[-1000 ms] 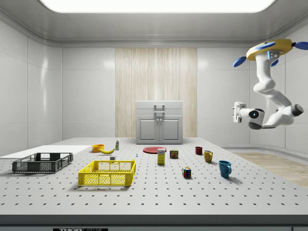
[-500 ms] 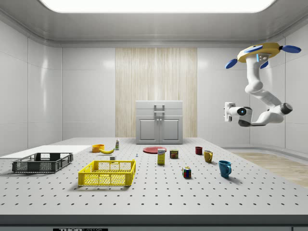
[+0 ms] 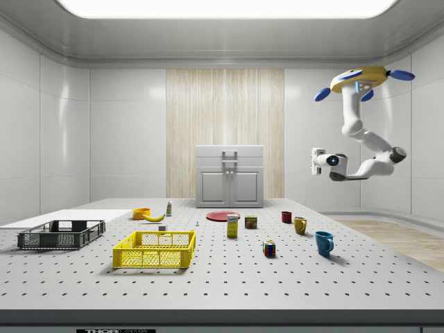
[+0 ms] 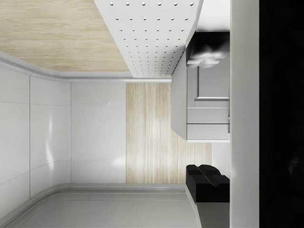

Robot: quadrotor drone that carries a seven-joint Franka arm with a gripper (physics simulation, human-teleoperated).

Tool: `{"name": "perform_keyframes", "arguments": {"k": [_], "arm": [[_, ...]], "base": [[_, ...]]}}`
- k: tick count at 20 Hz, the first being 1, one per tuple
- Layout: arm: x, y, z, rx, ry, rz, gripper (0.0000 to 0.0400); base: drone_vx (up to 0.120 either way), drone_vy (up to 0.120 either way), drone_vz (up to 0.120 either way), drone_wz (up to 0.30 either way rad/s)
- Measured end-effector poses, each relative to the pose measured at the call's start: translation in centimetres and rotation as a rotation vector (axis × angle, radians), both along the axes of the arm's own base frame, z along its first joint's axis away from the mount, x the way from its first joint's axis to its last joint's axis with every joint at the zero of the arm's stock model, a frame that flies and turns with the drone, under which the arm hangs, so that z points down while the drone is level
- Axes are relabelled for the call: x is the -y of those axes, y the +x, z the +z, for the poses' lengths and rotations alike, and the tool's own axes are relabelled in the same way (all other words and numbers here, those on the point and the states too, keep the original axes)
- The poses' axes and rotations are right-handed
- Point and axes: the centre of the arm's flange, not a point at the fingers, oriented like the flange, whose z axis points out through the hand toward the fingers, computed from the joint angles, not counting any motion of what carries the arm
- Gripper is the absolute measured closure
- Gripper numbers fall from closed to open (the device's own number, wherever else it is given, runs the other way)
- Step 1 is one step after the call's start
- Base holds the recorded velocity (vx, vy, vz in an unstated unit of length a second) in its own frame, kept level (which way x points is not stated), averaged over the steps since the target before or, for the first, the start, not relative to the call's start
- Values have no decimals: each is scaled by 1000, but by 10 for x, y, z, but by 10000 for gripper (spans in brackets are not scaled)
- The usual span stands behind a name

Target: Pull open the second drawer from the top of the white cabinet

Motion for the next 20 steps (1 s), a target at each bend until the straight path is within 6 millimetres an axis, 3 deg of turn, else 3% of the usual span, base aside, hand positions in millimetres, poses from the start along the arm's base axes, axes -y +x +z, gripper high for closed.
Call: {"name": "perform_keyframes", "arguments": {"k": [20], "arm": [[0, 0, 0, 0, 2, 0, 100]], "base": [[120, -120, 0, 0]]}}
